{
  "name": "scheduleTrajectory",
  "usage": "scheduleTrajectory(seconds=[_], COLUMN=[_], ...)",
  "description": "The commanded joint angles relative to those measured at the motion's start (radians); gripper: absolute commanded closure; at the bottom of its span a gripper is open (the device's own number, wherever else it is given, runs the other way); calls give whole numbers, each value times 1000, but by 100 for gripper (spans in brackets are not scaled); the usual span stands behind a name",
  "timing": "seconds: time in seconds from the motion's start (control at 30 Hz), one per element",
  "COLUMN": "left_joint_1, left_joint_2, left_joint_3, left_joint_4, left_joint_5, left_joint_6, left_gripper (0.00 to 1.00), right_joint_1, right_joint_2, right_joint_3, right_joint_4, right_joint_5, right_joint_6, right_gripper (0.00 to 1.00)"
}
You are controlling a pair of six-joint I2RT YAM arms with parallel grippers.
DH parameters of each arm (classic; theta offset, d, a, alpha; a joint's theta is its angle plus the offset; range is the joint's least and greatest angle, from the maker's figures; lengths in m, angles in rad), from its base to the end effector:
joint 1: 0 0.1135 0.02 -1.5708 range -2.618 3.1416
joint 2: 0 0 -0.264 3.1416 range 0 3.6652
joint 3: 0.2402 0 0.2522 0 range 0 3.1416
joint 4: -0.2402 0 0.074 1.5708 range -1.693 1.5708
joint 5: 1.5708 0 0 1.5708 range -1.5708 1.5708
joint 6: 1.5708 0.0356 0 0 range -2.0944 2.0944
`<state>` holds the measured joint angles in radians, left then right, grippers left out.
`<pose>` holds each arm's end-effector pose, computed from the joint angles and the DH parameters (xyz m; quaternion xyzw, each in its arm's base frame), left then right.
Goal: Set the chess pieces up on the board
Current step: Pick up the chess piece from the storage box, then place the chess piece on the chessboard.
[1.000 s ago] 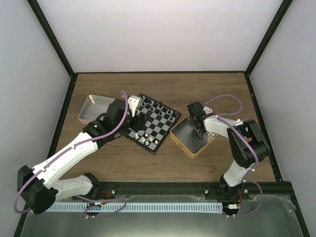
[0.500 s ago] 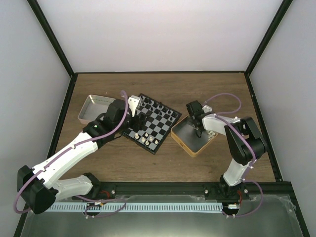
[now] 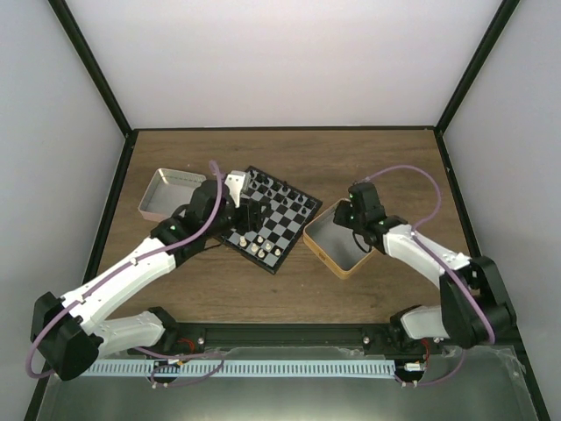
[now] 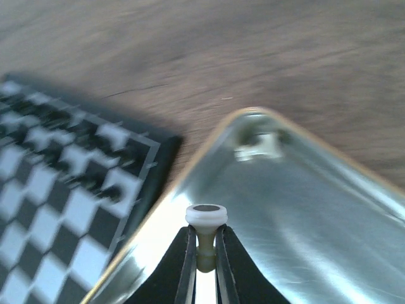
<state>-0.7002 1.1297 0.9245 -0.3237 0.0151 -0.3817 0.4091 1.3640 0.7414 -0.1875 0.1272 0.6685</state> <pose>0.1939 -0.1641 0.3058 0.1413 0.8558 -0.2619 0.4233 0.2542 0.1053 0.1986 0.1433 0.9158 0.1394 0.3483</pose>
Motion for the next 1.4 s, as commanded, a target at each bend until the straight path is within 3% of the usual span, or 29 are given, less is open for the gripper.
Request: scheduleTrajectory(seconds=[0.0, 0.3, 0.53, 1.03, 1.37], left_joint_1=[4, 7, 16, 18, 17], left_joint_2=[-11, 40, 119, 220, 216], left_joint_3=[-31, -90, -89, -102, -115], left_joint_4=[151, 359, 429, 518, 520], left_joint_5=[103, 278, 418, 486, 498], left_joint_6=[-153, -368, -507, -617, -638], left_gripper=[25, 19, 21, 62, 89], right_joint_1=[0, 2, 41, 84, 92], right_joint_2=[-83, -158, -135, -87, -66], right_joint_3=[-72, -128, -77, -16, -10], right_joint_4=[206, 445, 460, 482, 510], right_joint_5=[-371, -880, -1022, -1034, -940], right_joint_6=[-210, -307, -367, -372, -319], right_gripper=[96, 97, 97, 97, 97])
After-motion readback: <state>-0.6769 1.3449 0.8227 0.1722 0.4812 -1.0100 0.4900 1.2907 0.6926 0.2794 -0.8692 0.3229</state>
